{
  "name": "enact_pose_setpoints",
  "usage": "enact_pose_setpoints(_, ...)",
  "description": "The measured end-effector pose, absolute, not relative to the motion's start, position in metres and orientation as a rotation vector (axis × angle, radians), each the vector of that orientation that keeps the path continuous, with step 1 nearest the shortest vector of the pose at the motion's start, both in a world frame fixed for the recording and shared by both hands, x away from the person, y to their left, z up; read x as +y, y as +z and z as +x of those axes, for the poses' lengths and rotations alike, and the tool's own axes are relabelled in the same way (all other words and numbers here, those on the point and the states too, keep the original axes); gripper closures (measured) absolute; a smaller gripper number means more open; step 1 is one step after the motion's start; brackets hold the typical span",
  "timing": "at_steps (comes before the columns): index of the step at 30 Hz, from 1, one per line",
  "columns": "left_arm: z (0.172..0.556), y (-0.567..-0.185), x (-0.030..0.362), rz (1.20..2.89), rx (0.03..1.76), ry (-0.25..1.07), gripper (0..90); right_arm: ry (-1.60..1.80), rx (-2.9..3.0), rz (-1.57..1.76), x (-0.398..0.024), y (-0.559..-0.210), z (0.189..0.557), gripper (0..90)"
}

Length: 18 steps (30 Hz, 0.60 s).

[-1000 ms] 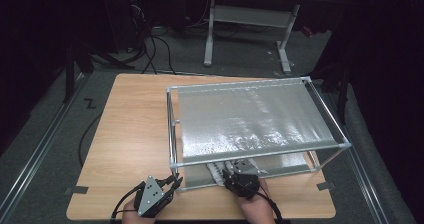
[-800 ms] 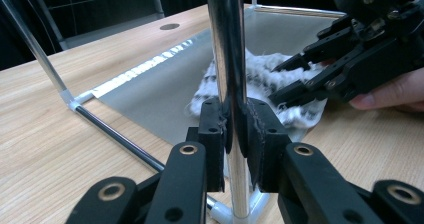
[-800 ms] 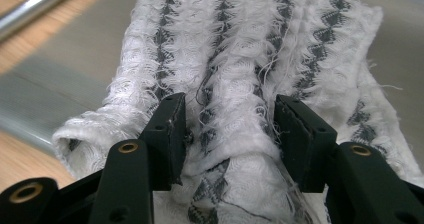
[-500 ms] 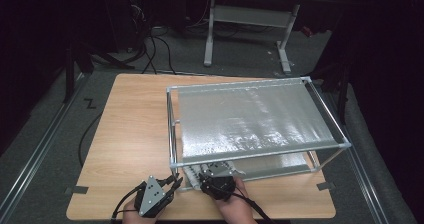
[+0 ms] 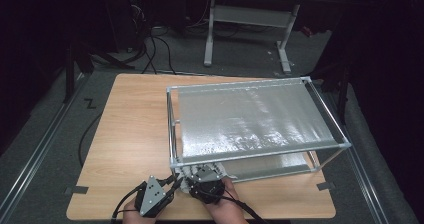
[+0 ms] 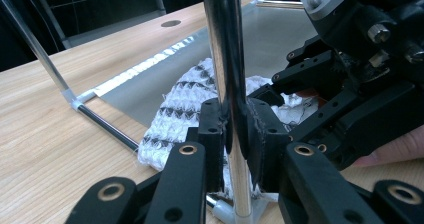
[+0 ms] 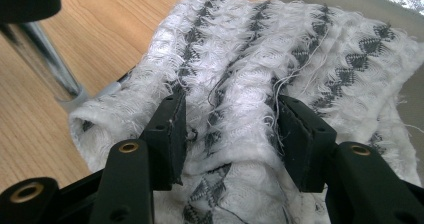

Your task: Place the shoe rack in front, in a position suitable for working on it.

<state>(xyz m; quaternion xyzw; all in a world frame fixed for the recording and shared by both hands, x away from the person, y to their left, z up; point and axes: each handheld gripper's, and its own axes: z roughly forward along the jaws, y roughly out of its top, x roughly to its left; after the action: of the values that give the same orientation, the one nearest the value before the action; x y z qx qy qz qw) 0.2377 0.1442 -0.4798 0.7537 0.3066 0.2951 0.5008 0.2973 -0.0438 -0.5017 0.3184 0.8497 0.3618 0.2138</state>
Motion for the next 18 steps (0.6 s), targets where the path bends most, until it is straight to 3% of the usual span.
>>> enact_pose_setpoints(18,0.238,-0.481,0.145,1.825,0.744,0.698,78.2,0.985,2.349,0.879,-0.062,-0.502,0.305,47.2)
